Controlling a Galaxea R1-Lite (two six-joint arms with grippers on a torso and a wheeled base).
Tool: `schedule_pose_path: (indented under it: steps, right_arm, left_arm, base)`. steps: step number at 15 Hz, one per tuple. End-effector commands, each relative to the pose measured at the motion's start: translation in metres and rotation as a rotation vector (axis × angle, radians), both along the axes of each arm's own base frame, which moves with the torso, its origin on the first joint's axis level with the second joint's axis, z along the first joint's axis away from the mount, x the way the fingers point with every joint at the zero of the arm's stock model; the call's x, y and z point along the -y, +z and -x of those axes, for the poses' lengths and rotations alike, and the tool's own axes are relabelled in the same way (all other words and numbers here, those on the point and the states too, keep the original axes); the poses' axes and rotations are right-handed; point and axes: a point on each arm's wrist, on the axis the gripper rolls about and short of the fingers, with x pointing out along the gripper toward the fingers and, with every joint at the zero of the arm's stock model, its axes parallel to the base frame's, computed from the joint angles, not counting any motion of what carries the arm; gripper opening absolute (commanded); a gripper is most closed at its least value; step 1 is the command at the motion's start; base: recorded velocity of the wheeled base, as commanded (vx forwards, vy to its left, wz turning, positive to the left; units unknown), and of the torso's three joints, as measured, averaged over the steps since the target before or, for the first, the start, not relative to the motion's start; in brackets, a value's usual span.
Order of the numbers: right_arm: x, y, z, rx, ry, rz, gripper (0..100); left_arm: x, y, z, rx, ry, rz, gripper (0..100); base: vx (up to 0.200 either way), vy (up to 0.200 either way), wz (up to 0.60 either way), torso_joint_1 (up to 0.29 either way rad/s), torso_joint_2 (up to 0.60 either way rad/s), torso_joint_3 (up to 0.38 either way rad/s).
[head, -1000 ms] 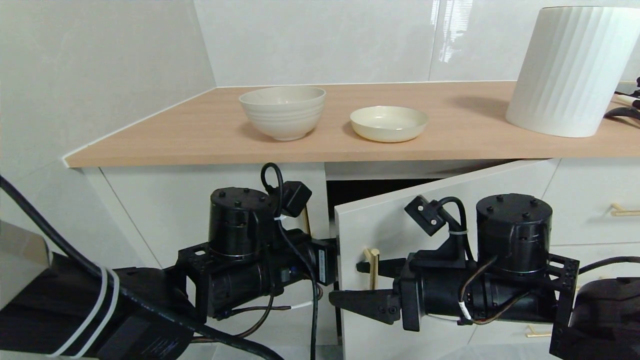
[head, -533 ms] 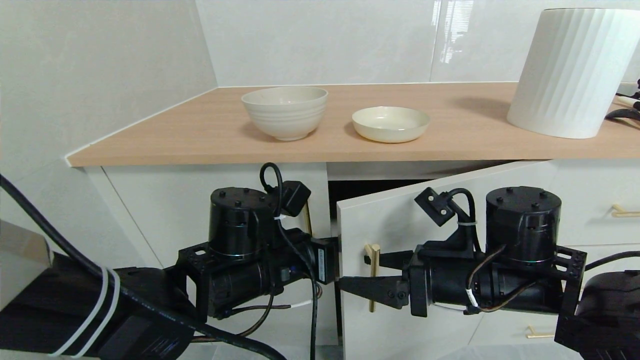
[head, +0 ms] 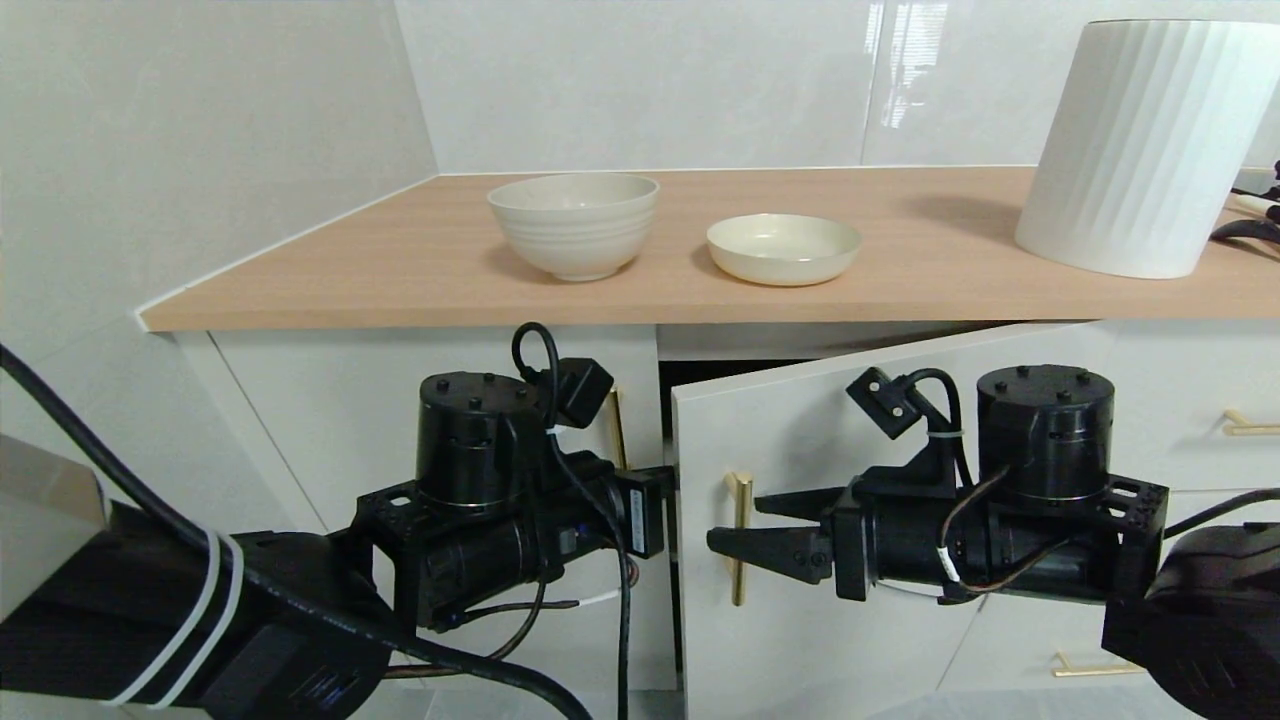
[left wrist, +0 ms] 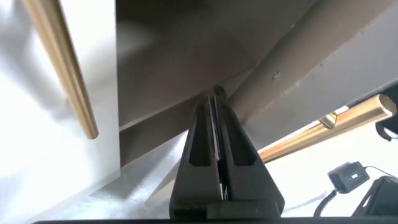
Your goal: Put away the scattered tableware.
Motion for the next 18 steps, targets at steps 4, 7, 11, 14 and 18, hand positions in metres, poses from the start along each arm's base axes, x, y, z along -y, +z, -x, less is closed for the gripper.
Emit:
schedule_pose_path:
  steps: [4, 7, 11, 14, 18]
  right_arm:
    - [0.03, 0.015, 0.026, 0.039, -0.044, 0.003, 100]
    - [0.046, 0.008, 0.052, -0.009, -0.04, 0.072, 100]
    - [0.053, 0.003, 0.061, 0.028, -0.089, 0.126, 100]
    - [0.055, 0.005, 0.063, 0.032, -0.093, 0.123, 100]
    - [0.055, 0.004, 0.063, 0.033, -0.092, 0.125, 100]
  left_arm:
    - [0.005, -0.004, -0.001, 0.005, -0.019, 0.012, 0]
    - [0.006, -0.002, -0.002, 0.026, -0.018, 0.029, 0]
    - [0.007, -0.007, -0.001, 0.017, -0.015, 0.019, 0]
    - [0.004, -0.009, 0.002, 0.011, -0.016, 0.01, 0]
    - [0.004, -0.011, 0.002, 0.006, -0.018, 0.006, 0]
  base:
    - [0.0, 0.0, 0.0, 0.0, 0.0, 0.0]
    - [0.0, 0.0, 0.0, 0.0, 0.0, 0.0]
    - [0.0, 0.0, 0.0, 0.0, 0.0, 0.0]
    - [0.0, 0.0, 0.0, 0.0, 0.0, 0.0]
    - [0.0, 0.0, 0.0, 0.0, 0.0, 0.0]
